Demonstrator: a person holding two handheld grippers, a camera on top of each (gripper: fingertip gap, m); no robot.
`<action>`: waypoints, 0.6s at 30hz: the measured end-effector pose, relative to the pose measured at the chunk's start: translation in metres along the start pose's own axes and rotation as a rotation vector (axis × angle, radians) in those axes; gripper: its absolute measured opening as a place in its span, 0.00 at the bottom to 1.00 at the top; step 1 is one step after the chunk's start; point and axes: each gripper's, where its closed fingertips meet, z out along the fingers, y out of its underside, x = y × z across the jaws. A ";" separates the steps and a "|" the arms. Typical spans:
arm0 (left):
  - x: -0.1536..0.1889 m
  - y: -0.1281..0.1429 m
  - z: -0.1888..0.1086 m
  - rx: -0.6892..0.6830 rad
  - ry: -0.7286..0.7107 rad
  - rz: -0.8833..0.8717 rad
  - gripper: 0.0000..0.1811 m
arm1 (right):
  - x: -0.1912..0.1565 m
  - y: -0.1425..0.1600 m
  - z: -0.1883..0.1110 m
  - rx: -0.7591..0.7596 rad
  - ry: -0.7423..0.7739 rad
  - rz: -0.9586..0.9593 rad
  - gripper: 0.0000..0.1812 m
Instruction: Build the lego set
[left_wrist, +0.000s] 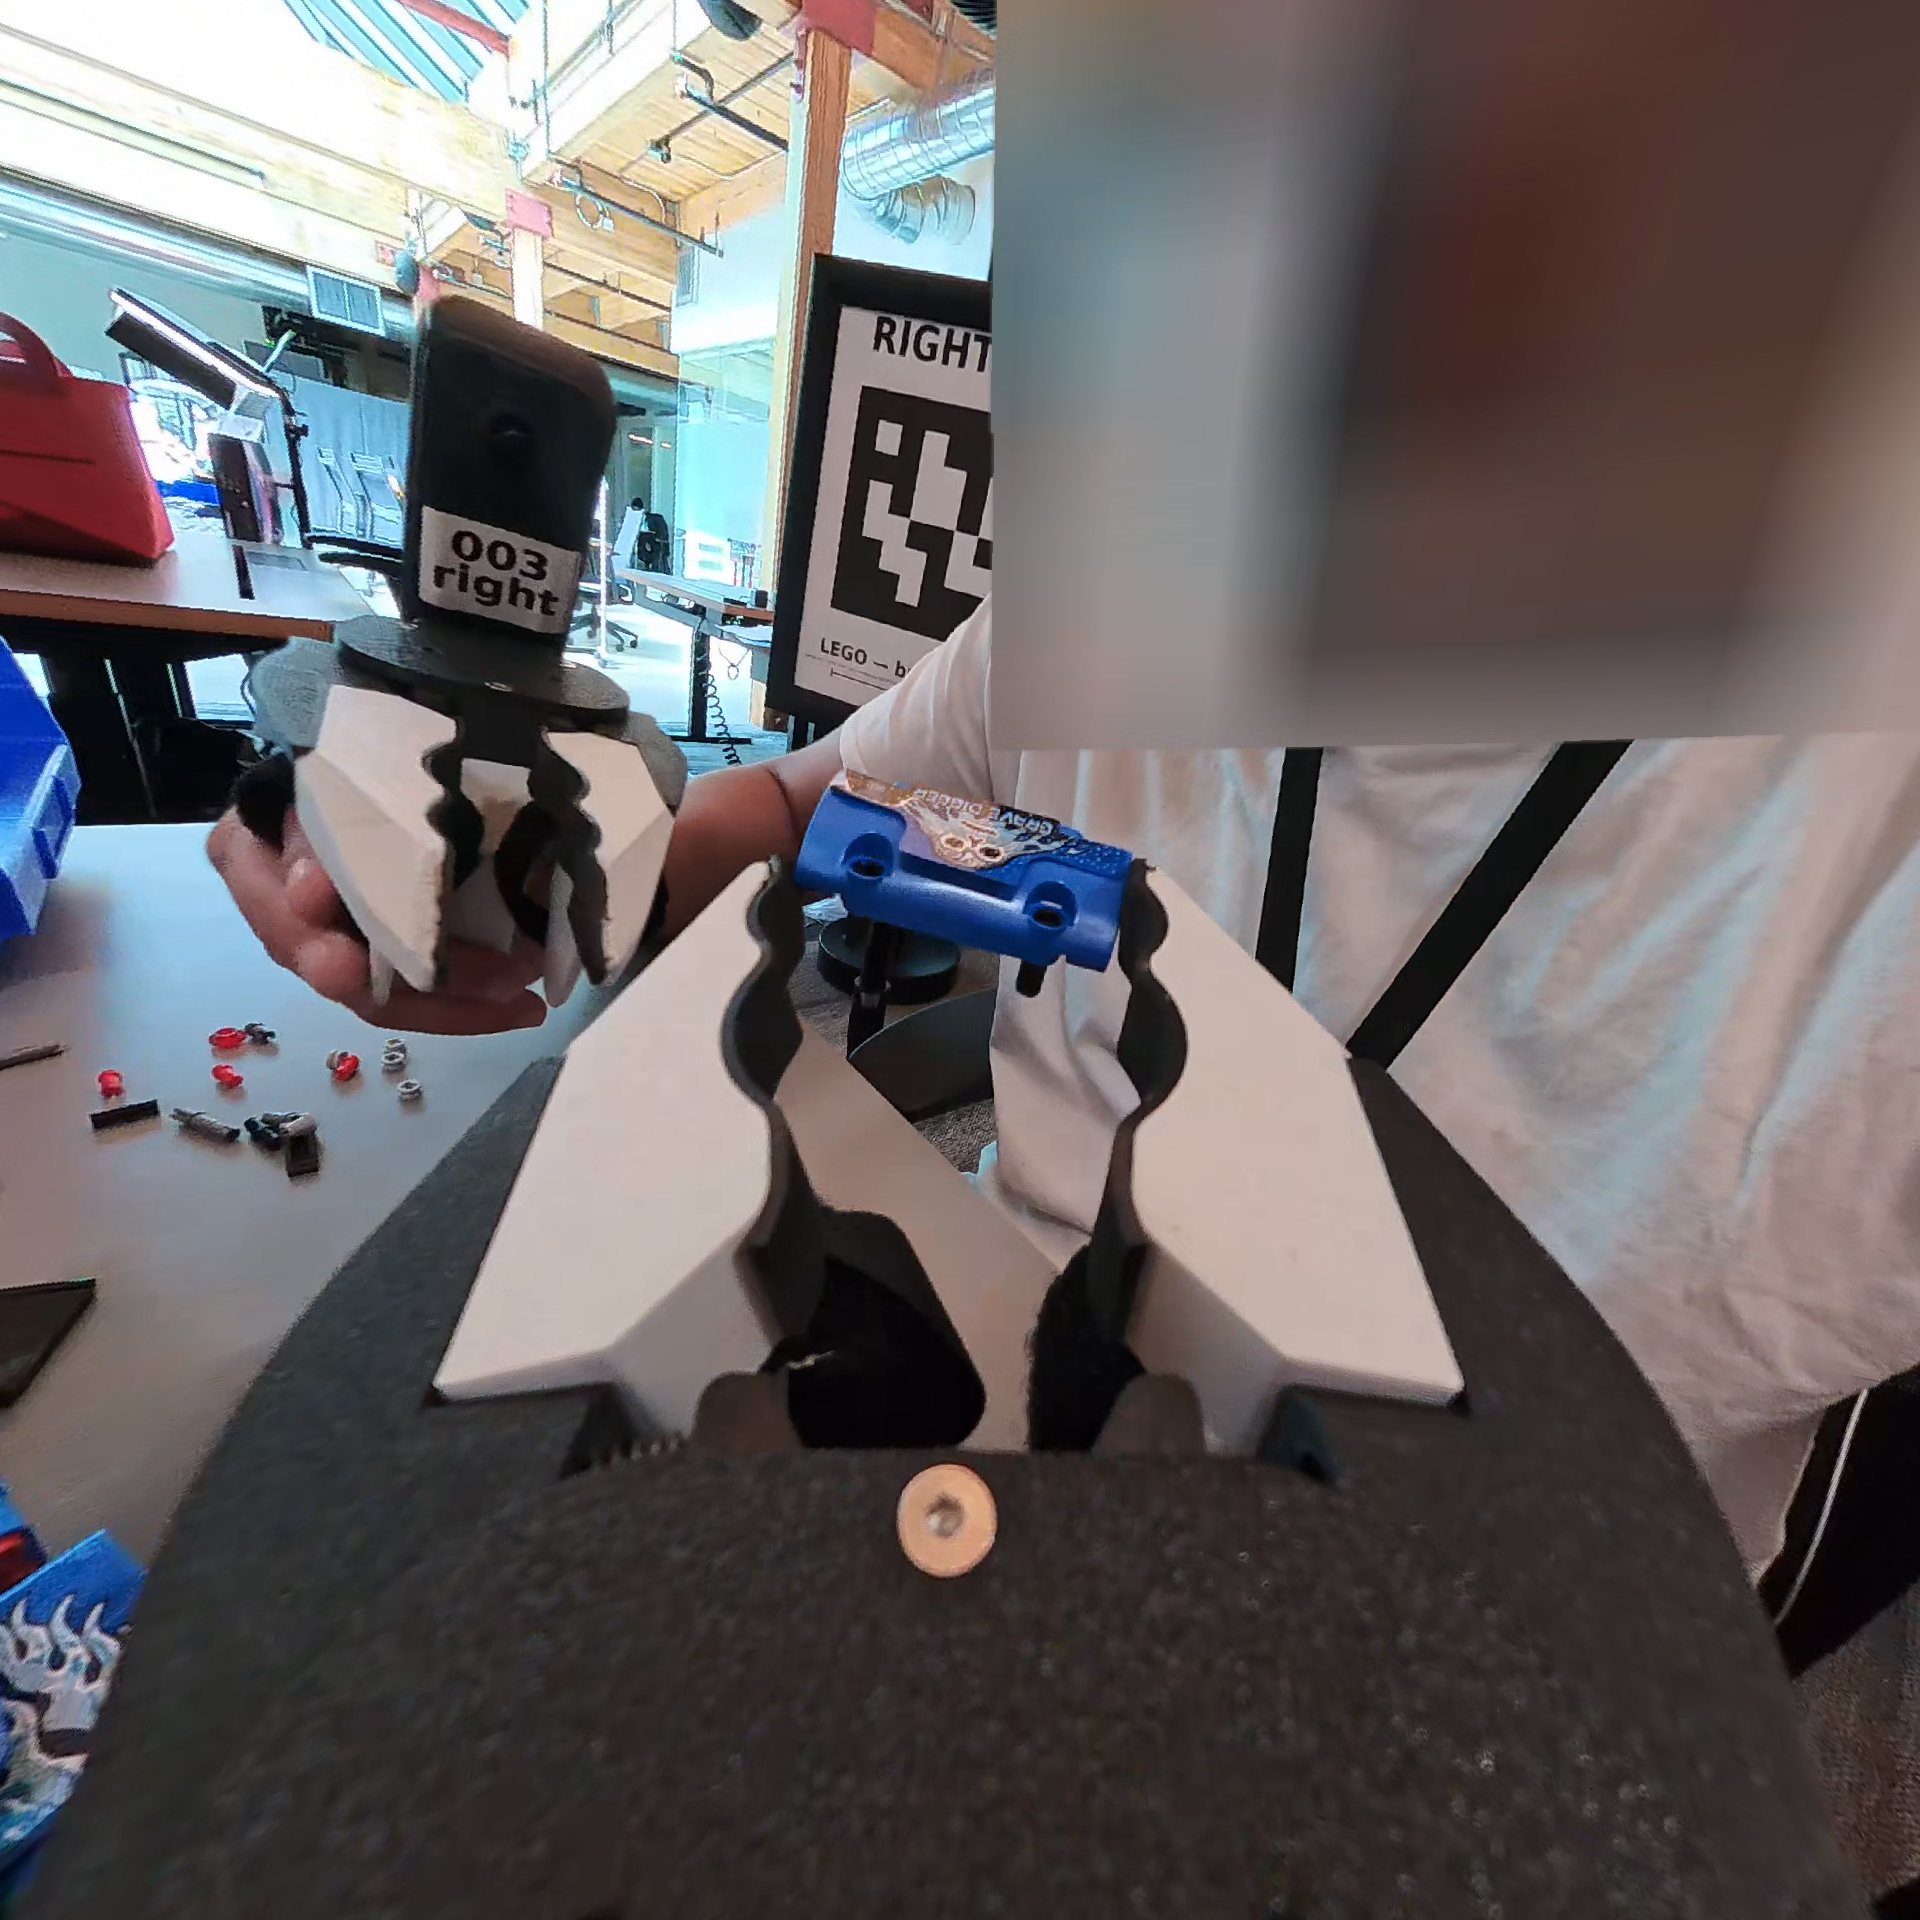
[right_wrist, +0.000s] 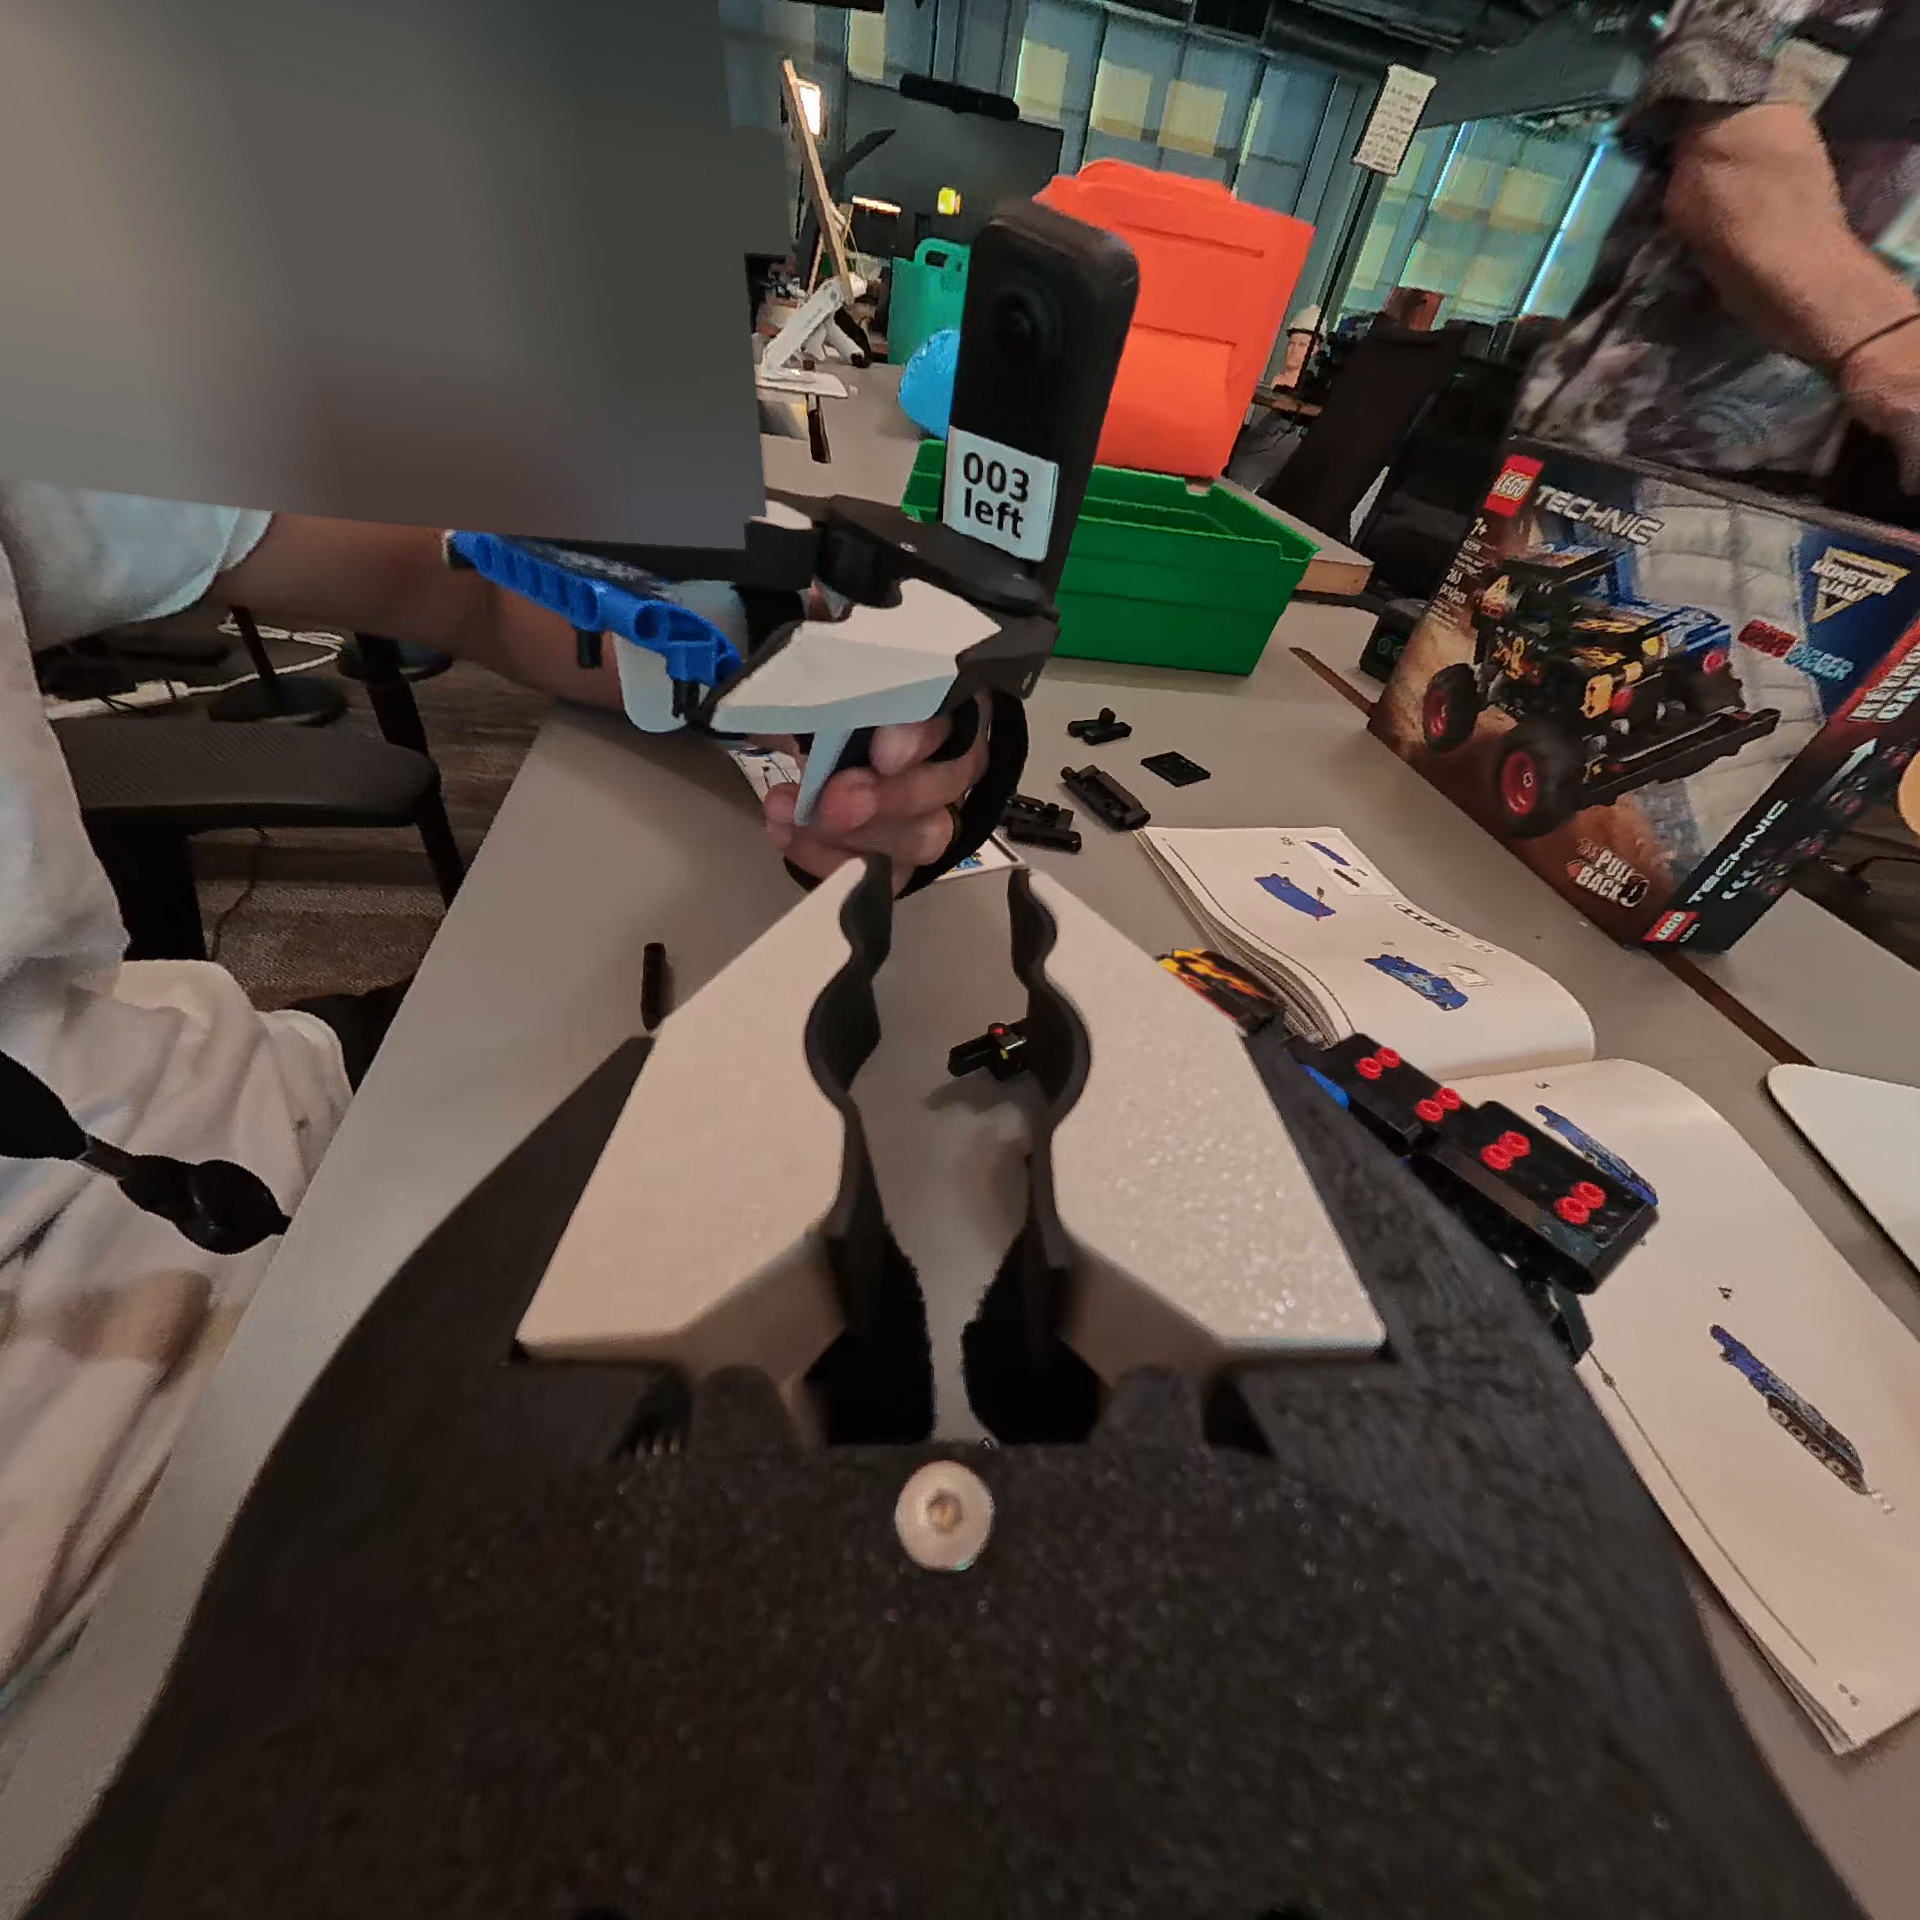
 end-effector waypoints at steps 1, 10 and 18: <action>0.000 0.000 0.000 0.000 0.000 -0.002 0.33 | -0.001 0.001 0.001 -0.003 -0.002 -0.004 0.12; 0.001 0.004 0.001 -0.011 0.008 0.002 0.33 | -0.004 0.001 0.001 -0.009 -0.020 0.002 0.12; -0.027 0.041 -0.002 -0.266 -0.181 0.160 0.33 | -0.043 -0.027 -0.010 0.130 -0.226 0.027 0.14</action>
